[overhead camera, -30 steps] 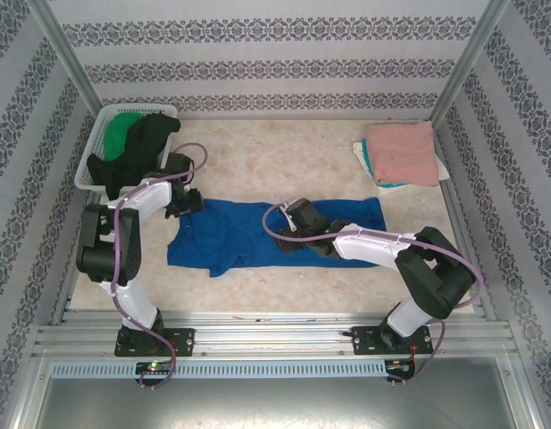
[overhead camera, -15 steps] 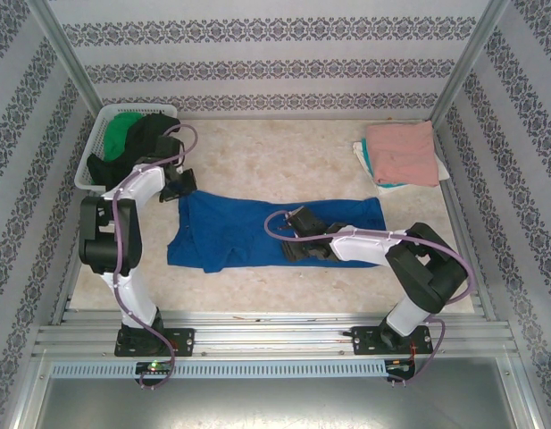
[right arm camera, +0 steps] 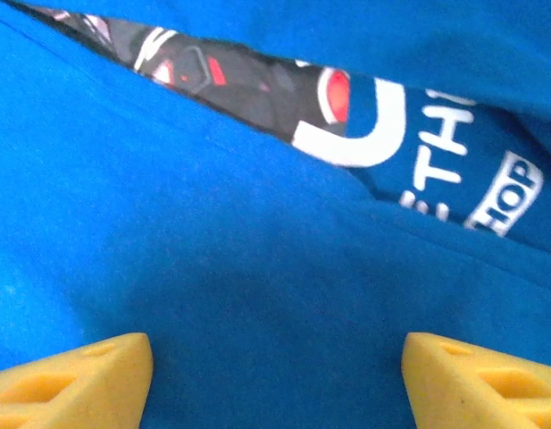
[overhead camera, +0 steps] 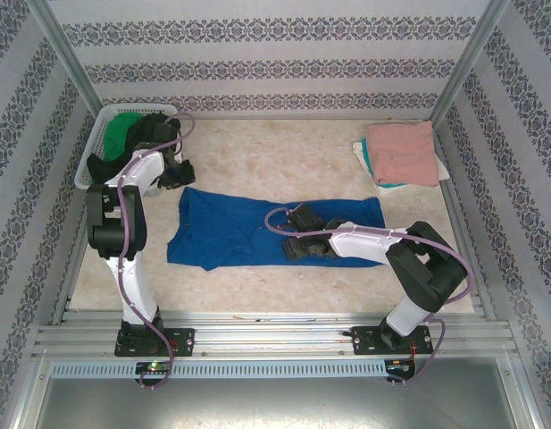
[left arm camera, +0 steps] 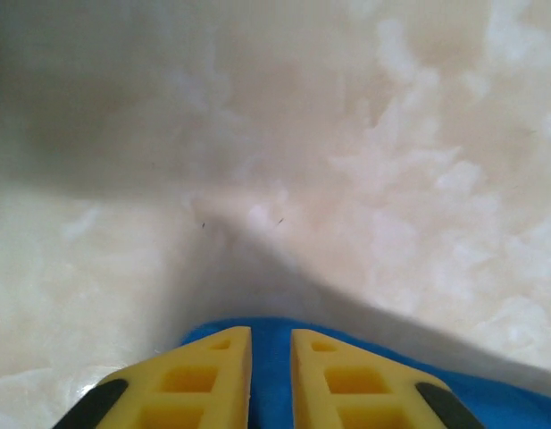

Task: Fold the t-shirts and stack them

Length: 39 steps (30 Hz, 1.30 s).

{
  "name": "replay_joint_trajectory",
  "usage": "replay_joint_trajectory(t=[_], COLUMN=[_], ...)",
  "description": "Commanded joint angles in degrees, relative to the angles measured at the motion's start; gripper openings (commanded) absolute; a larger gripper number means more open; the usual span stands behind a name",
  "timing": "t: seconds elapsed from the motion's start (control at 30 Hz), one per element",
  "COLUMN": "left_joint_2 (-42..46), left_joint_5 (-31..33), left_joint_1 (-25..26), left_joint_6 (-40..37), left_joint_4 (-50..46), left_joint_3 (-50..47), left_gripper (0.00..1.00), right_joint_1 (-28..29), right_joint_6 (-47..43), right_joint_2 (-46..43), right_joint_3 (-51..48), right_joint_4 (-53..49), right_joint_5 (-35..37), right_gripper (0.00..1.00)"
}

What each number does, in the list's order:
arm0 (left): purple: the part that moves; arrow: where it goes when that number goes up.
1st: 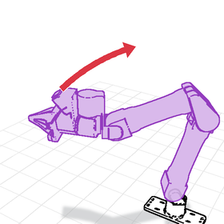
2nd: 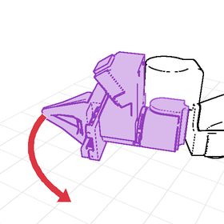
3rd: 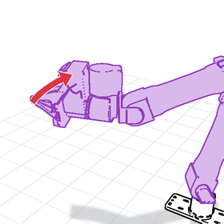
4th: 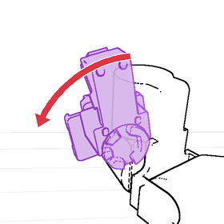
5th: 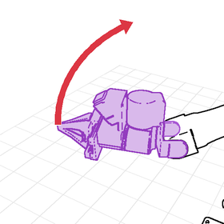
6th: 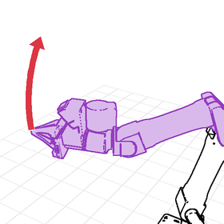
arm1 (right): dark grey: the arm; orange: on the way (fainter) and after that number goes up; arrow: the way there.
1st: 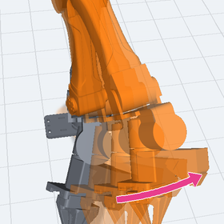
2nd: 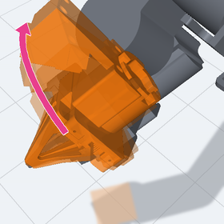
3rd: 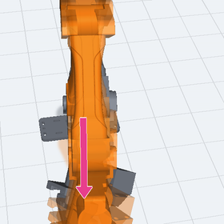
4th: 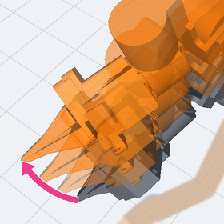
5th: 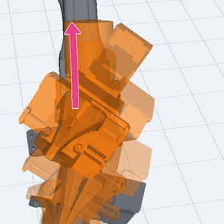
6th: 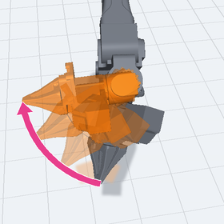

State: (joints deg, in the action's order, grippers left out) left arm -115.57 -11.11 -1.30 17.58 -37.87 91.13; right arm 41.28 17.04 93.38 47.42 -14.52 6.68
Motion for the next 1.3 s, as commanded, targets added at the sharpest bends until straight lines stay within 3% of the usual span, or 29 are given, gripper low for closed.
replay_joint_trajectory(t=[0.0,0.07,0.2,0.37,0.53,0.7,0.87,1.1,1.27], left_joint_2=[3.2,6.02,12.86,23.7,25.32,21.97,15.4,19.06,21.89], left_joint_5=[0.76,1.86,3.07,-3.27,-8.27,-9.31,-10.4,-5.87,-6.76], left_joint_1=[-0.9,-0.9,-0.64,5.01,9.79,9.83,7.69,6.77,6.81], left_joint_6=[-3.07,-3.52,-2.4,2.03,6.03,9.05,9.1,8.92,9.37], left_joint_4=[-5.46,-7.11,-6.49,4.65,15.84,24.36,25.07,23.08,22.32], left_joint_3=[2.99,2.55,-2.59,-19.49,-31.86,-40.1,-41.38,-44.31,-44.75], left_gripper=[0.22,0.29,0.31,0.31,0.31,0.3,0.26,0.27,0.27], right_joint_1=[-2.3,-5.65,-12.94,-19.71,-26.07,-28.31,-31.79,-39.46,-36.06], right_joint_6=[2.36,4.05,5.99,8.09,12.12,15.21,16.02,15.57,13.26], right_joint_2=[-5.08,-6.61,-3.78,4.58,10.79,7.32,3.98,-1.02,-7.28], right_joint_3=[3.55,4.29,6.62,11.65,16.88,12.16,8.53,4.21,4.58], right_joint_4=[-7.18,-7.17,-6.74,-9.11,-14.43,-15.28,-15.63,-15.56,-16.06], right_joint_5=[2.37,2.49,-0.56,-0.11,-0.87,0.39,1.1,-0.53,0.46], right_gripper=[0.77,0.79,0.8,0.79,0.68,0.68,0.68,0.62,0.6])
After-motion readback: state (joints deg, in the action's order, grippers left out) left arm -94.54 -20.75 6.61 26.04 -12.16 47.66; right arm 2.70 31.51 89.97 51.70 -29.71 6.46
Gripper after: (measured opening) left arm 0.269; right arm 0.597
